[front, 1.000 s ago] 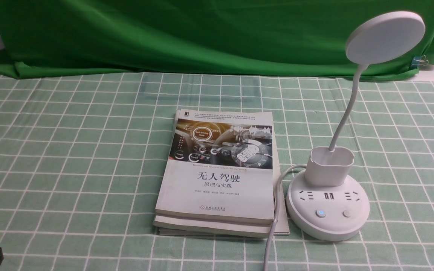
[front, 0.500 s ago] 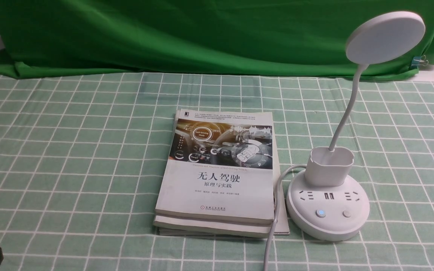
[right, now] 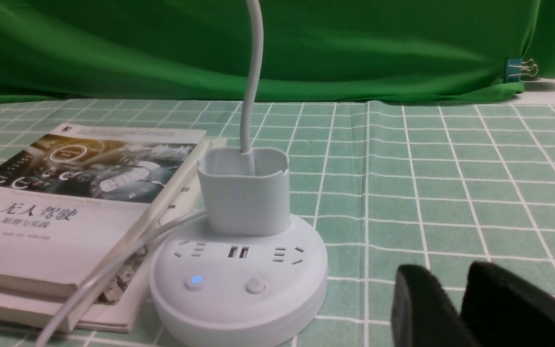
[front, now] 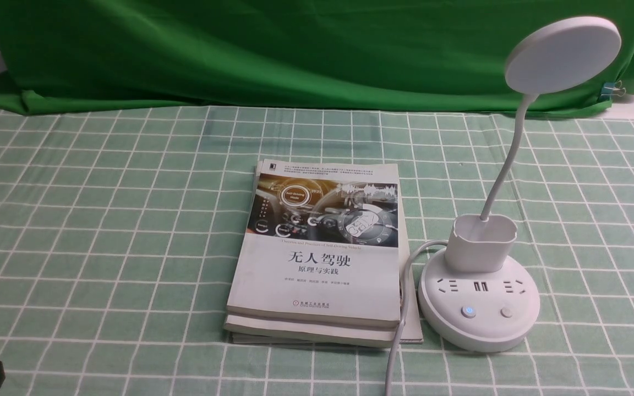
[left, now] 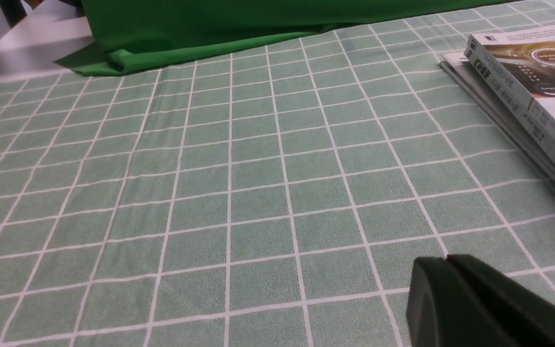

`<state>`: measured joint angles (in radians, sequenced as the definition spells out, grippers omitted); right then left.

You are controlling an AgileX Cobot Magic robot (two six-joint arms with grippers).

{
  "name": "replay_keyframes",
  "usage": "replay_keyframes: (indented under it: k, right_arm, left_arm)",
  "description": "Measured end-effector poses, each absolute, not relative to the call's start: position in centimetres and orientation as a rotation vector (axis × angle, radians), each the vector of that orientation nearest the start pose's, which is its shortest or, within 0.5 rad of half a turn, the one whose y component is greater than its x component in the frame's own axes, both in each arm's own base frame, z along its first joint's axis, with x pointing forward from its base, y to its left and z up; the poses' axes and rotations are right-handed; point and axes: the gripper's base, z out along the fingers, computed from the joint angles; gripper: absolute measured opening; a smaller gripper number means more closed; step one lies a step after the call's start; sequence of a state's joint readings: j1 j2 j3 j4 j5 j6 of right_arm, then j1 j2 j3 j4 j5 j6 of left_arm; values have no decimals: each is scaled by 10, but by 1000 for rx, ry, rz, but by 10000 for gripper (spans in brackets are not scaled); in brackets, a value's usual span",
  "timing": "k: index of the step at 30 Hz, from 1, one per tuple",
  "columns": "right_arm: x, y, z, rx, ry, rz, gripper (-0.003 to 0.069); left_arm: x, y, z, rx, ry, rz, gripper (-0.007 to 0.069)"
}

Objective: Turn off the desk lamp on the blue coffee tablecloth by hand.

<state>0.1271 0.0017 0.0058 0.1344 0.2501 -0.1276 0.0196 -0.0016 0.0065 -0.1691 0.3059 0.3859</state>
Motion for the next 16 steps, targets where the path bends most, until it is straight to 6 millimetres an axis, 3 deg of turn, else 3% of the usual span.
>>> replay_keyframes:
  k: [16]
  right_arm:
    - [55,10,189,-132,1736,124,197]
  left_arm:
    - [54,-4,184,219,1778,130,0]
